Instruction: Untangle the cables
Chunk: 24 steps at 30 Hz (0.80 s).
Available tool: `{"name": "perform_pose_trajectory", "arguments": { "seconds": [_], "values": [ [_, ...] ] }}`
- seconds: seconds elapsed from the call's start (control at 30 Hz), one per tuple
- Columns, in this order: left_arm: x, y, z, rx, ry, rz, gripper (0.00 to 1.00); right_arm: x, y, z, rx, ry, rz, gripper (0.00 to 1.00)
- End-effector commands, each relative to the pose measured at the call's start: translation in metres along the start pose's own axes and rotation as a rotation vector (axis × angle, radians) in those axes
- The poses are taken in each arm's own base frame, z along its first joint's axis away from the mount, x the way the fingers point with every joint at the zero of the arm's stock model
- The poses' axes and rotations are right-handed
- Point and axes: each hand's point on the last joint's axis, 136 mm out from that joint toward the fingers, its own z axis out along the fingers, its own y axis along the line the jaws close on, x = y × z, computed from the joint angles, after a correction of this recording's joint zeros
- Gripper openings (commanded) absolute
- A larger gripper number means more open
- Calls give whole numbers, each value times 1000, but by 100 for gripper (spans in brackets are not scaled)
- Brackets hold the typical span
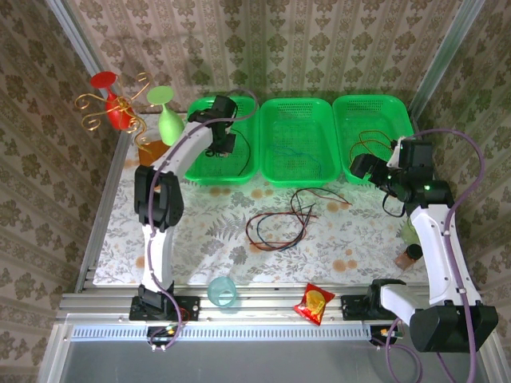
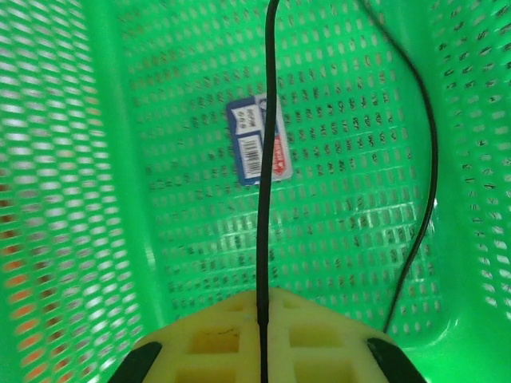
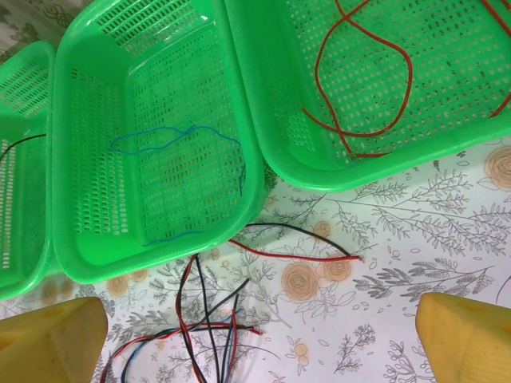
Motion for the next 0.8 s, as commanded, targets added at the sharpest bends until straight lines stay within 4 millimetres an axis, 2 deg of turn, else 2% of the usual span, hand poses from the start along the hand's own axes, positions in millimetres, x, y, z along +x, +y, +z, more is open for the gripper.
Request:
{"name": "perform_pose_trajectory", "arguments": {
  "seconds": [0.0,0.13,0.27,0.33,0.37,0.4,0.43,0.57,0.77],
  "values": [
    [14,-9,24,87,97,-46,0,13,1,6,-23,34,19,100],
    [22,-13,48,92,138,-46,0,25,0,11,-35,77,43,100],
    [23,-18,54,128,144,-52,0,37,-1,12,-43,90,63,100],
    [17,-17,49,128,123,-54,17,42,-2,11,-42,98,69,100],
    [13,-16,44,127,105,-55,31,45,-2,10,-41,103,69,100],
    [7,-15,37,121,84,-56,51,48,-2,10,-42,104,71,100],
    [3,-12,31,111,67,-55,59,51,-2,10,-44,107,72,100],
    [-18,1,-8,41,-39,-40,70,67,6,14,-59,145,67,100],
    [-39,5,-76,24,-196,-46,78,94,23,22,-71,197,19,100]
  ]
}}
